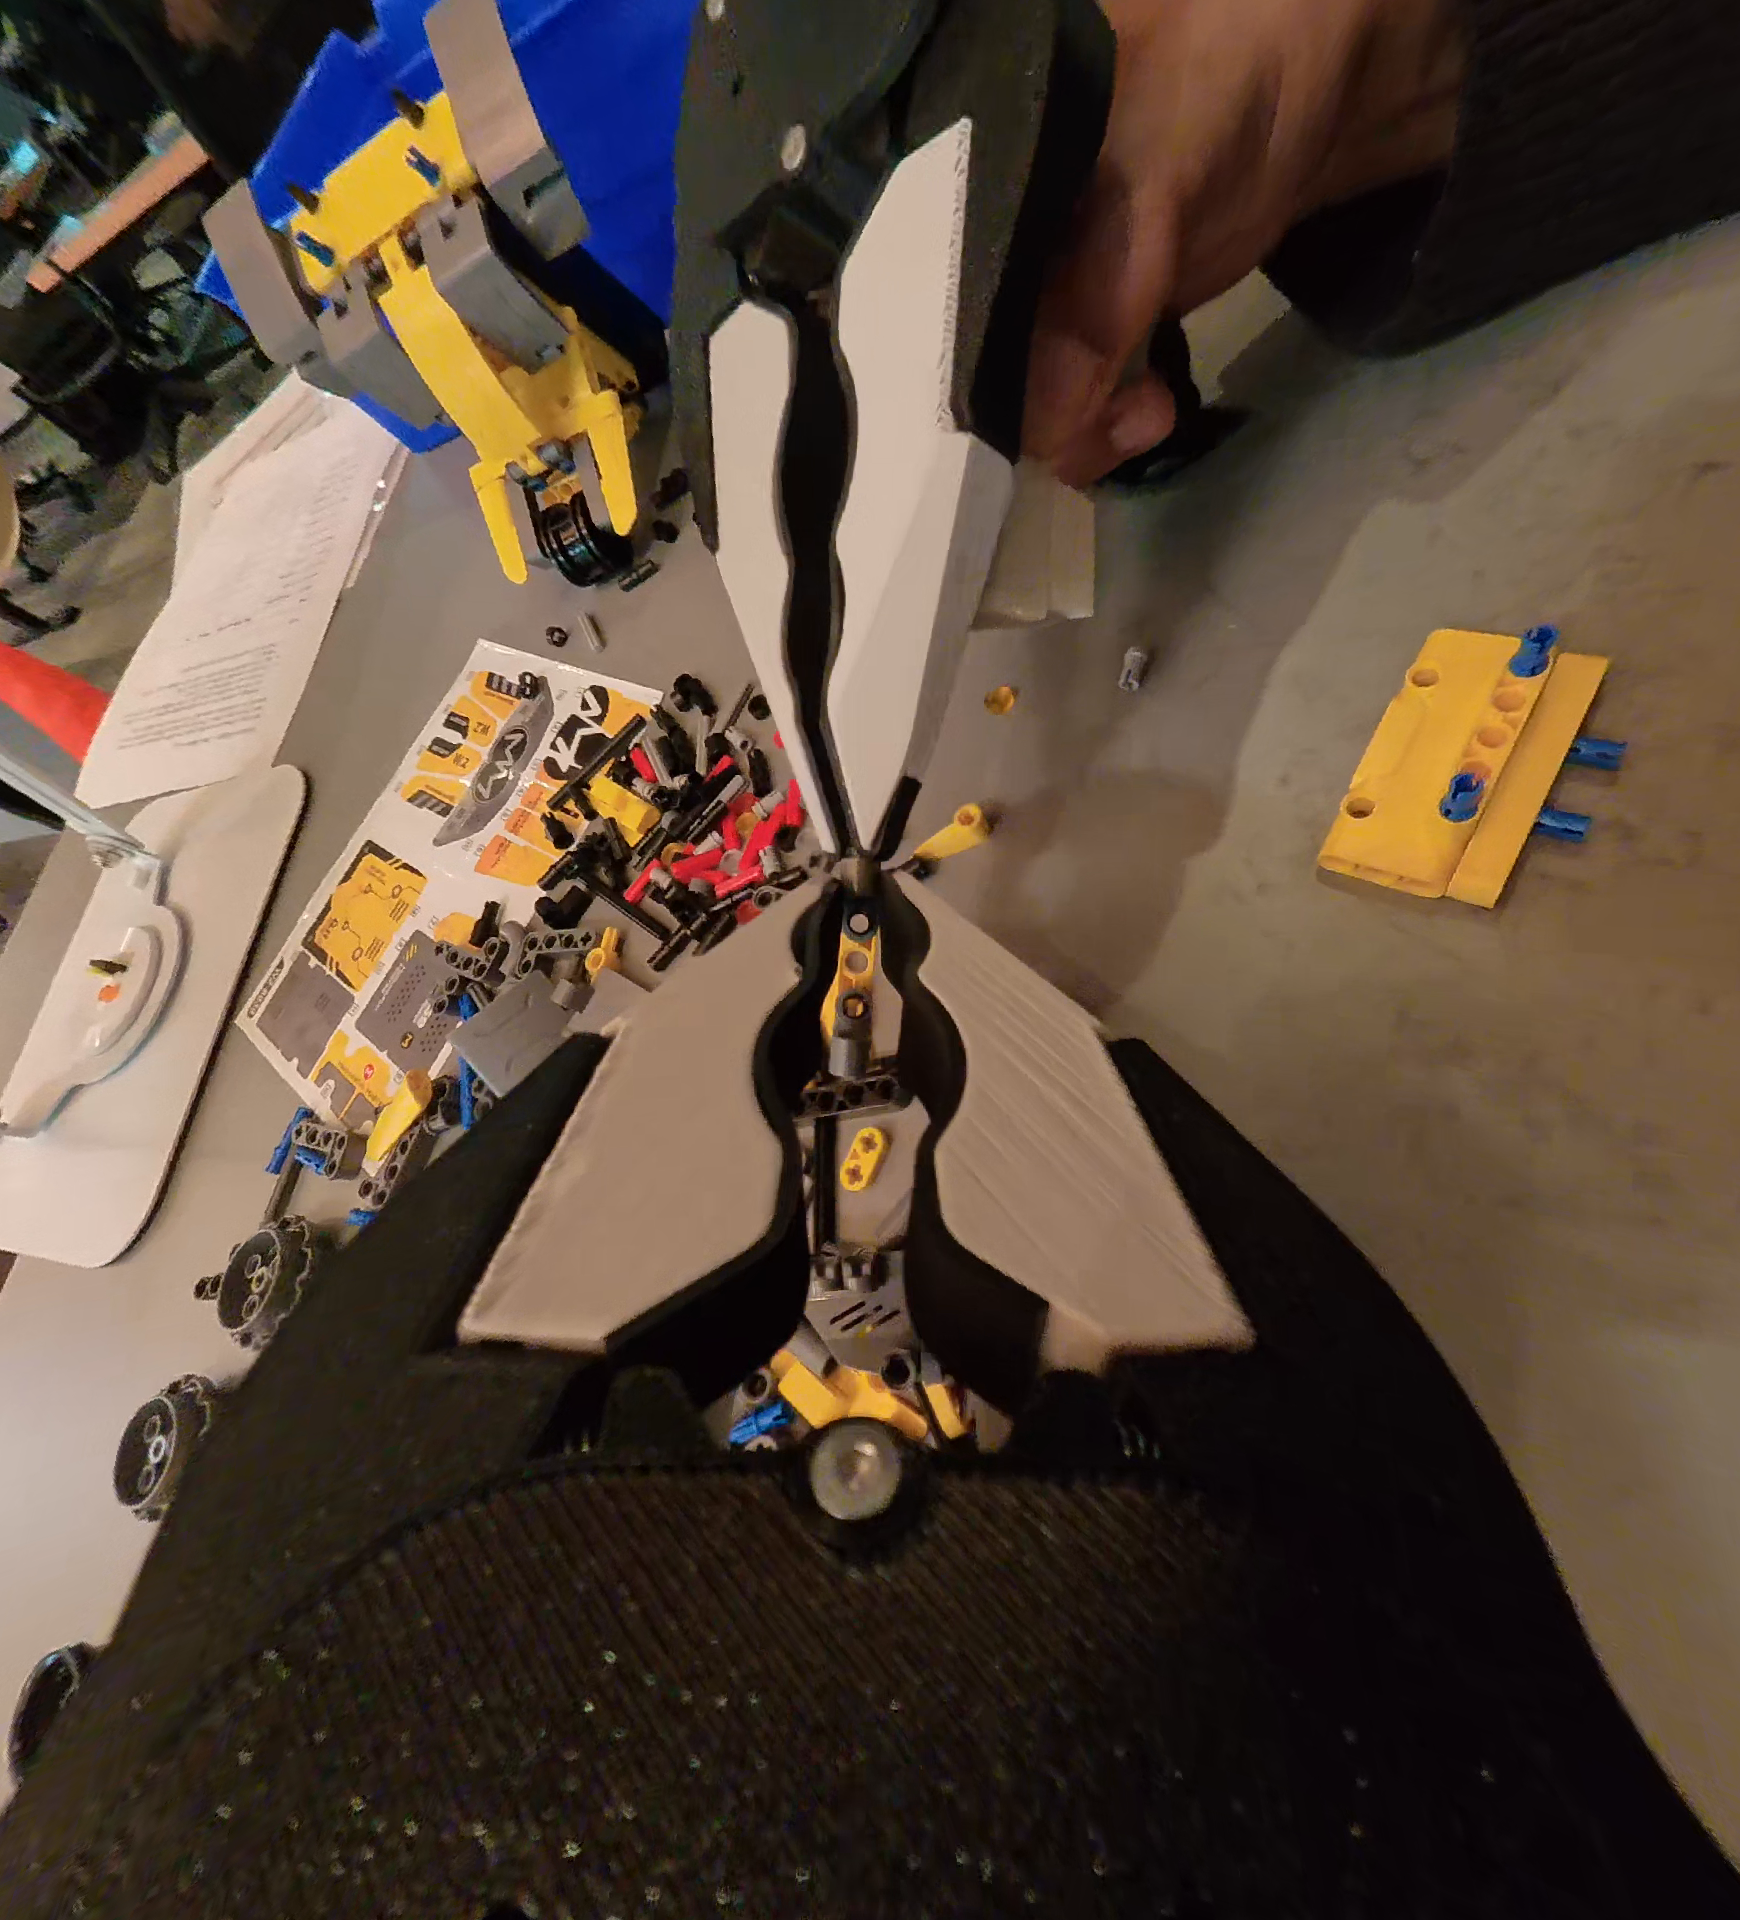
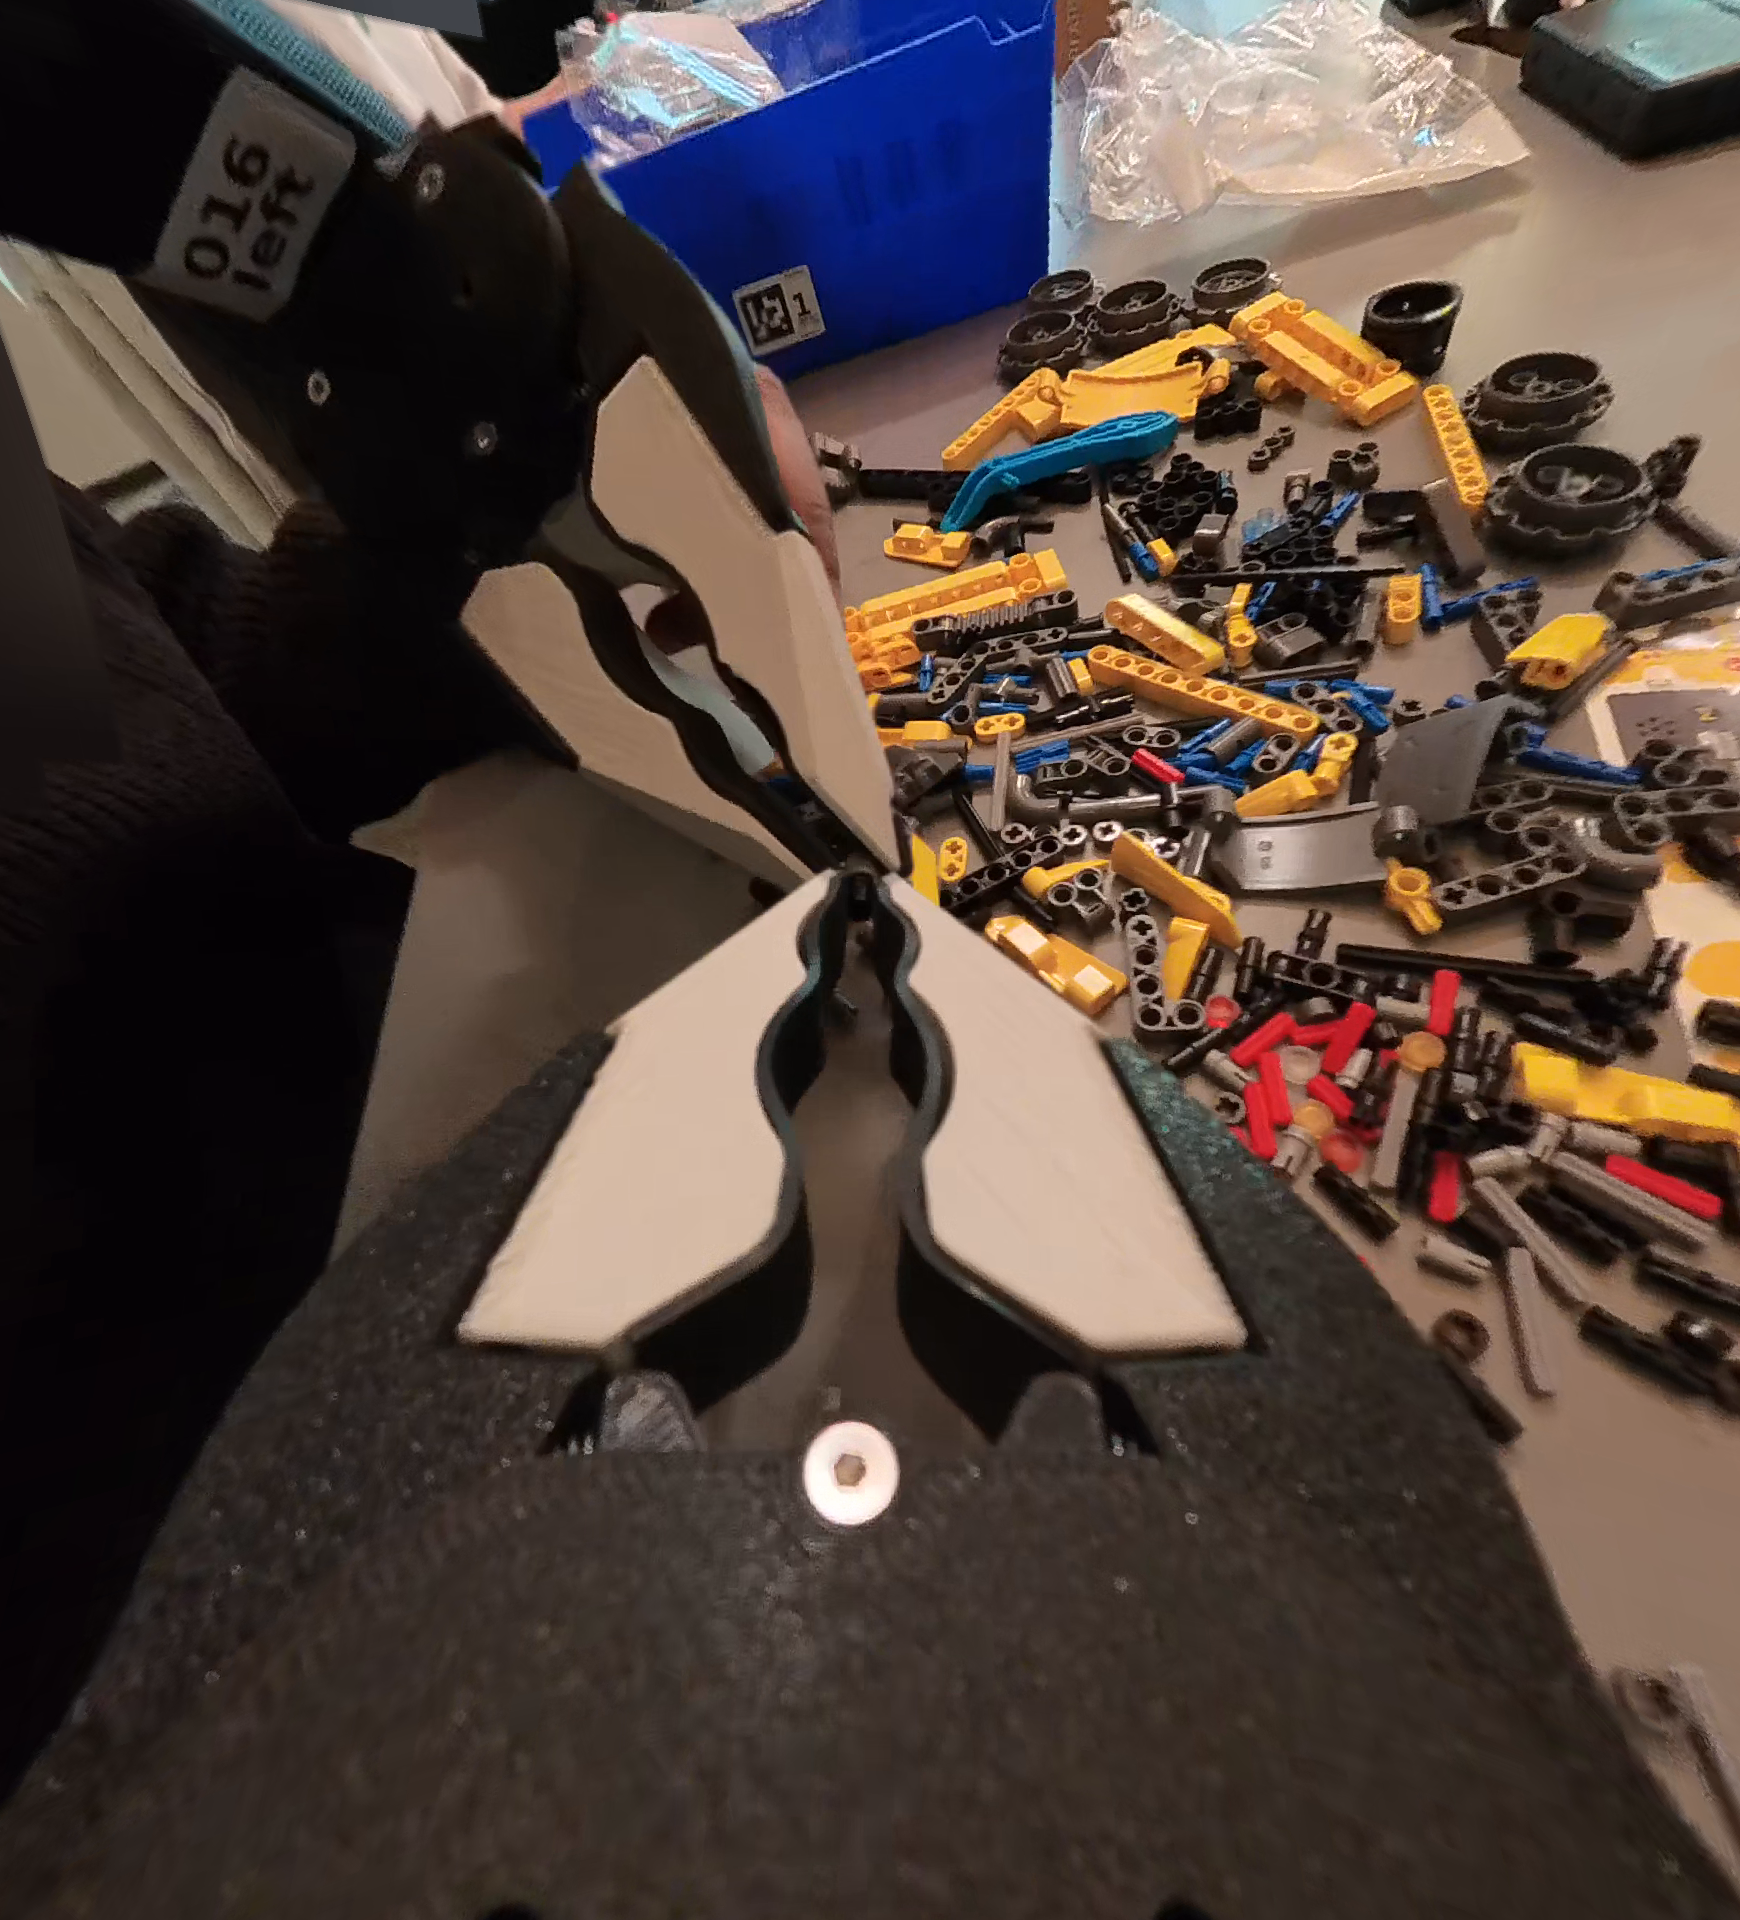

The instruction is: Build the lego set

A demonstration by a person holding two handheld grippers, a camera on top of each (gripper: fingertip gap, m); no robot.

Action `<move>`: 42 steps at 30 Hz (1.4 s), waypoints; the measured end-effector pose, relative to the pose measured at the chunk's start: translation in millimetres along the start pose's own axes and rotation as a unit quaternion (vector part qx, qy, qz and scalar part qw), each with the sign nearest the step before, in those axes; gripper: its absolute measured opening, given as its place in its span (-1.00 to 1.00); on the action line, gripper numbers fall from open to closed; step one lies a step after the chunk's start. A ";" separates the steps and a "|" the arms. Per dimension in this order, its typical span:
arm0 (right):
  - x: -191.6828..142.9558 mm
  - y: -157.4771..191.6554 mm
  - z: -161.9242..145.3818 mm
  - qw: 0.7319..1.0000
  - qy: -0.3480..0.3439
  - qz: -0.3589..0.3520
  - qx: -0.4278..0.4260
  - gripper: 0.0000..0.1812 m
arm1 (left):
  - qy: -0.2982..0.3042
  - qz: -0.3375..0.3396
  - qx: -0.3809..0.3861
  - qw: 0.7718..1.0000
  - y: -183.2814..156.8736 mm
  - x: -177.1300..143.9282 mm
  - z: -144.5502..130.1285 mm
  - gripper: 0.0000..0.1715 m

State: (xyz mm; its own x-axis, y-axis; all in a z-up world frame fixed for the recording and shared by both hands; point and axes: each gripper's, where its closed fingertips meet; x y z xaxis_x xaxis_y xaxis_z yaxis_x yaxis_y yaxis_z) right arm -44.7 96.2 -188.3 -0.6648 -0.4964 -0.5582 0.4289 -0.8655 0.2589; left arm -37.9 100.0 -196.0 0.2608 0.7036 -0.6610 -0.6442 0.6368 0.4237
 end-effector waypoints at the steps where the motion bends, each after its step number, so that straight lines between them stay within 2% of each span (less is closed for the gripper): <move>1: -0.3 -0.1 0.4 1.000 -0.001 -0.009 -0.013 -0.96 | -0.001 -0.001 -0.002 1.000 0.0 0.2 0.3 -0.97; 4: -3.3 -1.1 6.3 0.999 -0.018 -0.028 -0.034 -0.95 | -0.011 0.002 -0.013 1.000 4.5 -2.1 1.9 -0.96; 6: -7.6 -1.4 11.3 0.998 -0.033 -0.033 -0.038 -0.77 | -0.021 0.013 -0.018 1.000 9.3 -5.4 3.8 -0.95; 7: -10.3 -2.3 13.4 0.998 -0.041 -0.034 -0.037 -0.75 | -0.021 0.016 -0.021 0.999 11.3 -6.0 2.9 -0.95; 9: -14.7 -3.3 16.6 0.997 -0.053 -0.033 -0.033 -0.77 | -0.017 0.016 -0.026 0.999 13.0 -5.4 0.2 -0.95; 14: -14.1 -3.3 17.3 0.996 -0.059 -0.040 -0.047 -0.98 | -0.025 0.009 -0.030 0.999 11.1 -6.9 3.4 -0.95; 23: -11.0 -2.4 14.5 0.994 -0.053 -0.054 -0.074 -1.00 | -0.020 -0.009 -0.041 0.999 8.4 -5.9 1.7 -0.95; 27: -18.0 3.3 22.1 0.993 -0.083 -0.037 -0.072 -1.00 | -0.054 -0.036 -0.061 0.996 6.2 -14.8 12.6 -0.97; 29: -16.0 1.7 19.8 0.993 -0.070 -0.050 -0.079 -1.00 | -0.095 -0.072 -0.065 0.991 -3.2 -23.3 26.9 -1.00; 30: -15.8 0.9 19.1 0.992 -0.065 -0.063 -0.088 -1.00 | -0.095 -0.073 -0.067 0.991 -4.7 -24.2 29.4 -1.00; 32: -23.3 3.0 25.2 0.988 -0.081 -0.079 -0.107 -1.00 | -0.096 -0.054 -0.061 0.992 -2.8 -22.8 31.7 -1.00; 35: -32.5 8.7 32.7 0.989 -0.104 -0.059 -0.085 -1.00 | -0.097 -0.056 -0.069 0.991 -2.5 -22.3 34.4 -1.00; 39: -58.6 -2.8 30.2 0.984 -0.128 -0.107 -0.055 -1.00 | -0.080 -0.055 -0.069 0.993 -6.0 -13.4 31.2 -1.00; 42: -95.0 -13.5 13.9 0.975 -0.148 -0.166 0.009 -0.87 | -0.077 -0.047 -0.076 0.993 -6.0 -11.8 32.6 -1.00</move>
State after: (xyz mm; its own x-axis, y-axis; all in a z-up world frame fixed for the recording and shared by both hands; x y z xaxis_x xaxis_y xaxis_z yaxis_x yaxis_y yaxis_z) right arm 4.1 154.2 -127.8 -0.9141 -0.1833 -0.3618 0.1505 -0.9817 0.1171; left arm -13.7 98.2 -170.5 0.4240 0.6915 -0.5848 -0.7104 0.6545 0.2589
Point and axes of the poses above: each gripper's, where its closed fingertips meet, x out along the fingers, z out of its top, y = z × x across the jaws, and after that the axes turned 12 degrees about y, right-handed
